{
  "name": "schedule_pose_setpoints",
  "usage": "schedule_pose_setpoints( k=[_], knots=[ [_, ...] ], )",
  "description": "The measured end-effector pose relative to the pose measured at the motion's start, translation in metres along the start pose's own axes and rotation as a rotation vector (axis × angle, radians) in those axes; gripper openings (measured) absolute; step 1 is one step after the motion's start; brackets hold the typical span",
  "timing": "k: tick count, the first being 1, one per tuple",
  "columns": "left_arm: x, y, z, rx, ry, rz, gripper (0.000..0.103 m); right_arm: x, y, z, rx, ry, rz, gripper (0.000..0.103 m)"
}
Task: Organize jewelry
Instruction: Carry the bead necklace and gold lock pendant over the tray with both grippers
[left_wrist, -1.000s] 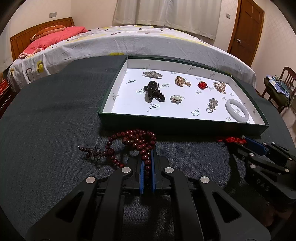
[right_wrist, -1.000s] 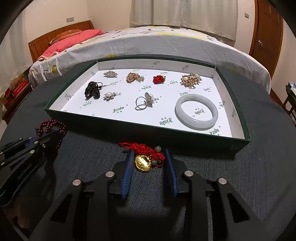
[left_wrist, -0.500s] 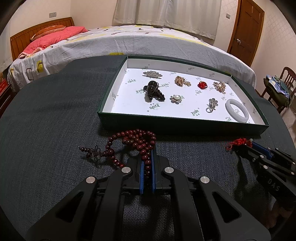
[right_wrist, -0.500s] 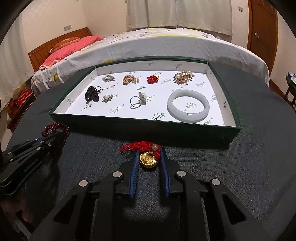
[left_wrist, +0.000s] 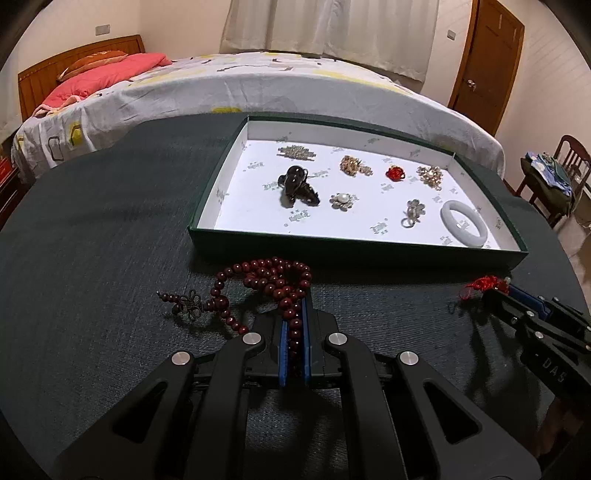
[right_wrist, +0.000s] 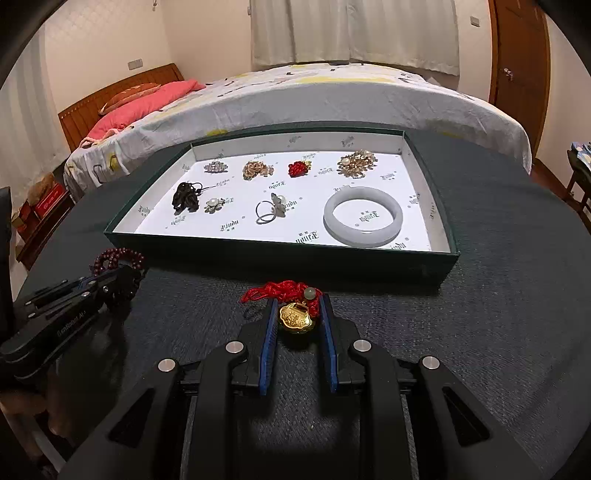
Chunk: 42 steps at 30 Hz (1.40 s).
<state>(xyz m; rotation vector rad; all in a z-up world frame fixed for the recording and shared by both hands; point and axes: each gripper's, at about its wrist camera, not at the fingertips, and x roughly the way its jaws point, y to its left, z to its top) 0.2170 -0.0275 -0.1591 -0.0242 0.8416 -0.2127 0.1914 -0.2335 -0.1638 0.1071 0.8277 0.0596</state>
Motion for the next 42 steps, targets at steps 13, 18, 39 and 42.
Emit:
schedule_pose_setpoints(
  k=[13, 18, 39, 42],
  knots=[
    [-0.036, -0.010, 0.015, 0.023, -0.068, -0.029, 0.006, -0.032, 0.001, 0.011, 0.006, -0.077, 0.023, 0.023],
    [-0.051, -0.016, 0.027, 0.032, -0.108, -0.044, 0.006, -0.048, 0.002, 0.023, 0.004, -0.125, 0.032, 0.023],
    [-0.042, -0.041, 0.097, 0.100, -0.244, -0.069, 0.006, -0.038, 0.009, 0.099, -0.026, -0.280, 0.031, 0.023],
    [-0.025, -0.042, 0.103, 0.096, -0.224, -0.072, 0.006, -0.019, 0.007, 0.103, -0.021, -0.262, 0.025, 0.023]
  ],
)
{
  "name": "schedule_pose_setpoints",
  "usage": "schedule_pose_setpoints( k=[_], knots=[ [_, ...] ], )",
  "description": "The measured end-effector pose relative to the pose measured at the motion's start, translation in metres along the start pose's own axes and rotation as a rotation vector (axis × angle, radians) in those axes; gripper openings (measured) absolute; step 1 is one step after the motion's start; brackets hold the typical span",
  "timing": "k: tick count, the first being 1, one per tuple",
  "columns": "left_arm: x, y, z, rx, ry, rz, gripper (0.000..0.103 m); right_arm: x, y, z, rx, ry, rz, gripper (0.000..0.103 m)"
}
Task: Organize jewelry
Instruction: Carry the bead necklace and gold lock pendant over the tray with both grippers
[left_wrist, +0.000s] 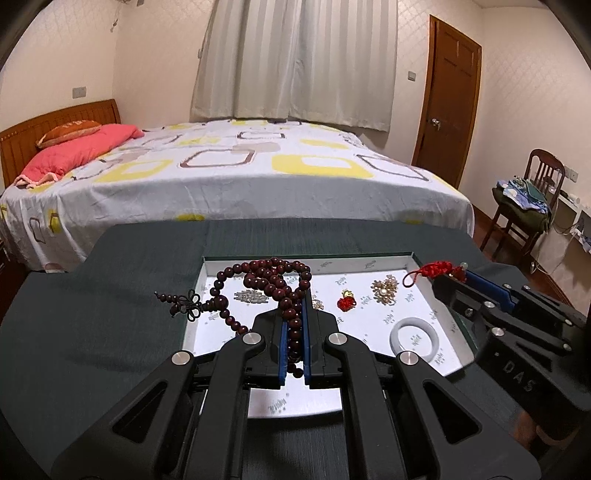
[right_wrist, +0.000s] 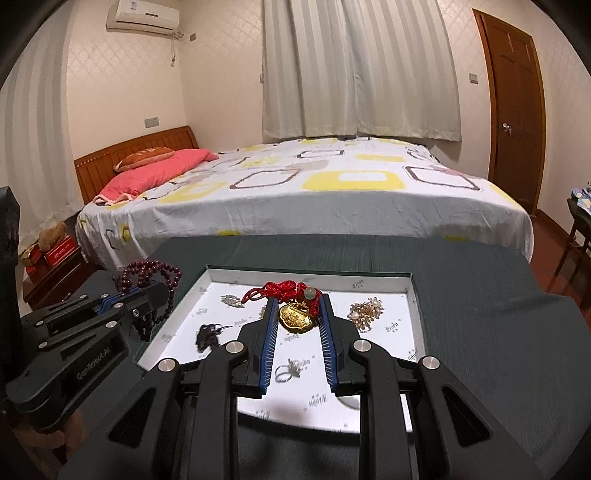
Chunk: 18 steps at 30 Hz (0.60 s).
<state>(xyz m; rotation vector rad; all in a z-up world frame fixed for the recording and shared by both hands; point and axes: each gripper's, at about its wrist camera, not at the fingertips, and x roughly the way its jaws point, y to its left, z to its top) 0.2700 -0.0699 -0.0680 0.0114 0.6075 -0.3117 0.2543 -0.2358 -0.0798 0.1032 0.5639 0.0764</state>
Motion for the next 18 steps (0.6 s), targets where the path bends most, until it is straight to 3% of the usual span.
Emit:
schedule_pose_setpoints(
  k=[18],
  knots=[
    [0.097, 0.005, -0.012, 0.001, 0.161, 0.039, 0.006, 0.088, -0.004, -0.022, 0.003, 0.150, -0.035, 0.023]
  ],
)
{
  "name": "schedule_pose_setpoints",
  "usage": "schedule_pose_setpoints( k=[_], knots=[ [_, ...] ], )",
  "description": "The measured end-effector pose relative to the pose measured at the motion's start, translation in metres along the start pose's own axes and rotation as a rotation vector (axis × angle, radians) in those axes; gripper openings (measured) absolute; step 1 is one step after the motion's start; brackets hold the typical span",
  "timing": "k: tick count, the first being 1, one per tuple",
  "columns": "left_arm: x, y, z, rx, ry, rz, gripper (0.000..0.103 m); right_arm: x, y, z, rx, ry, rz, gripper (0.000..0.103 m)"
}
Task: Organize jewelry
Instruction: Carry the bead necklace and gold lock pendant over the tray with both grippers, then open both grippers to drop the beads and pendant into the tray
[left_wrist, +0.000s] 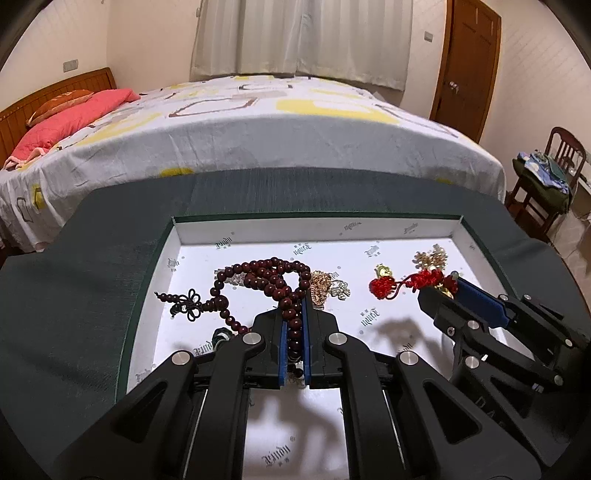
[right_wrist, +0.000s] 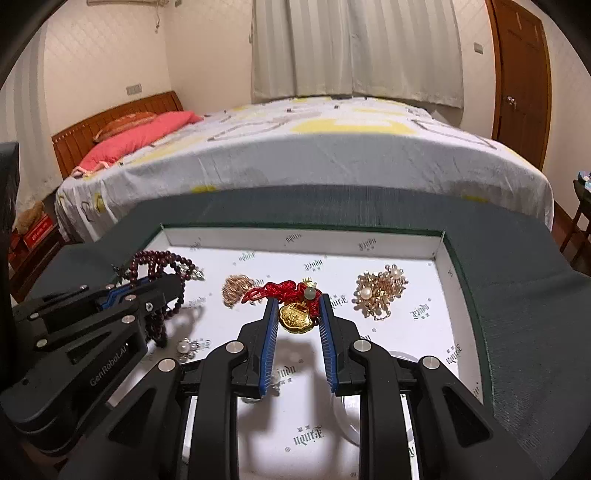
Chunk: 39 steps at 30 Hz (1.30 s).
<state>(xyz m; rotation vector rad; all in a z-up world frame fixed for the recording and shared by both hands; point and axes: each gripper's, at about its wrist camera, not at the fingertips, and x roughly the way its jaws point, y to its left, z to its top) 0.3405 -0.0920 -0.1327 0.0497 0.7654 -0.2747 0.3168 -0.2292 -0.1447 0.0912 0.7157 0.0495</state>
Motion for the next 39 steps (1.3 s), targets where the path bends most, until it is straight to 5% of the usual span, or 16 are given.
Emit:
schedule_pose_setpoints(
  k=[23, 29, 33, 39],
  knots=[
    [0.036, 0.005, -0.002, -0.014, 0.107, 0.027, 0.008, 0.033, -0.005, -0.001, 0.025, 0.128, -0.006, 0.023],
    [0.035, 0.004, -0.001, -0.015, 0.108, 0.032, 0.021, 0.034, -0.003, -0.002, 0.020, 0.137, -0.005, 0.025],
    [0.032, 0.005, -0.001, -0.011, 0.095, 0.043, 0.035, 0.031, -0.003, -0.002, 0.022, 0.117, -0.020, 0.039],
    [0.030, 0.008, -0.001, -0.025, 0.098, 0.045, 0.046, 0.028, -0.007, -0.002, 0.030, 0.110, -0.029, 0.043]
  ],
)
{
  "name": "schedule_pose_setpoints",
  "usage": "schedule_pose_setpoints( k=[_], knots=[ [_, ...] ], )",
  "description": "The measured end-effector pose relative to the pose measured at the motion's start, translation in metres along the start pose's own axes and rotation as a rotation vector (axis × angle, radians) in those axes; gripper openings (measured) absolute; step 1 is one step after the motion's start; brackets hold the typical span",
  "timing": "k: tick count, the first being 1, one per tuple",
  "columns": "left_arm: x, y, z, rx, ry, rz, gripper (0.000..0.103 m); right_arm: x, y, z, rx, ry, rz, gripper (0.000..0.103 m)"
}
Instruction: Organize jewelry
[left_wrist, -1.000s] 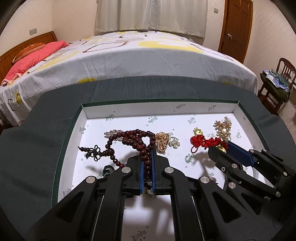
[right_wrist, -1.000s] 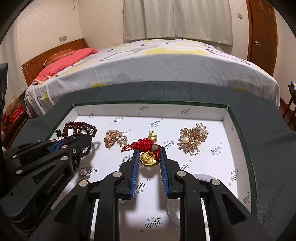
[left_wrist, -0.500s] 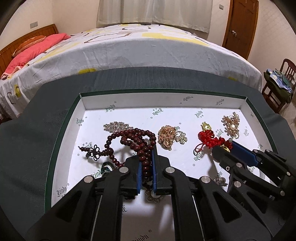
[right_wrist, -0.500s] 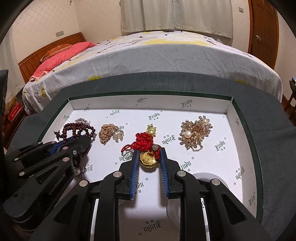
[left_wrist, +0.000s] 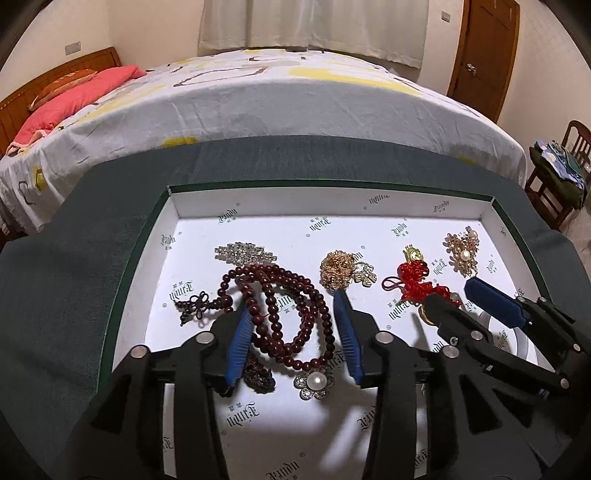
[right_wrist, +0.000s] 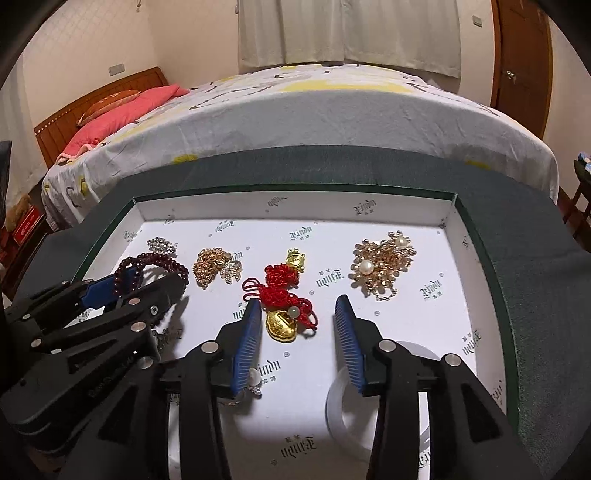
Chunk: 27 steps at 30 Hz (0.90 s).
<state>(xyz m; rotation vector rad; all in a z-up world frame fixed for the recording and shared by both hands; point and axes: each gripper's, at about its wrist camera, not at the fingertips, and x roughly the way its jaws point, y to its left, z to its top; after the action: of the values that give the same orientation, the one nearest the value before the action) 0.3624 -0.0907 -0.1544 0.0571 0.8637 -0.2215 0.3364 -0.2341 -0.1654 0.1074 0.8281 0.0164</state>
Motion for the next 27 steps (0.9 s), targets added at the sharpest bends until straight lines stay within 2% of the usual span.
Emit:
schedule_pose_setpoints(
  k=[7, 11, 15, 27],
  knots=[
    [-0.008, 0.003, 0.000, -0.001, -0.019, 0.024, 0.066, -0.011, -0.007, 0.000, 0.006, -0.031, -0.033, 0.057],
    [-0.015, 0.003, 0.000, 0.006, -0.036, 0.034, 0.071, -0.018, -0.009, 0.001, 0.001, -0.049, -0.054, 0.065],
    [-0.022, 0.003, -0.003, 0.016, -0.066, 0.068, 0.079, -0.026, -0.012, -0.001, 0.001, -0.066, -0.074, 0.072],
    [-0.052, 0.002, -0.009, 0.020, -0.109, 0.092, 0.083, -0.049, -0.008, -0.003, -0.002, -0.097, -0.080, 0.077]
  ],
)
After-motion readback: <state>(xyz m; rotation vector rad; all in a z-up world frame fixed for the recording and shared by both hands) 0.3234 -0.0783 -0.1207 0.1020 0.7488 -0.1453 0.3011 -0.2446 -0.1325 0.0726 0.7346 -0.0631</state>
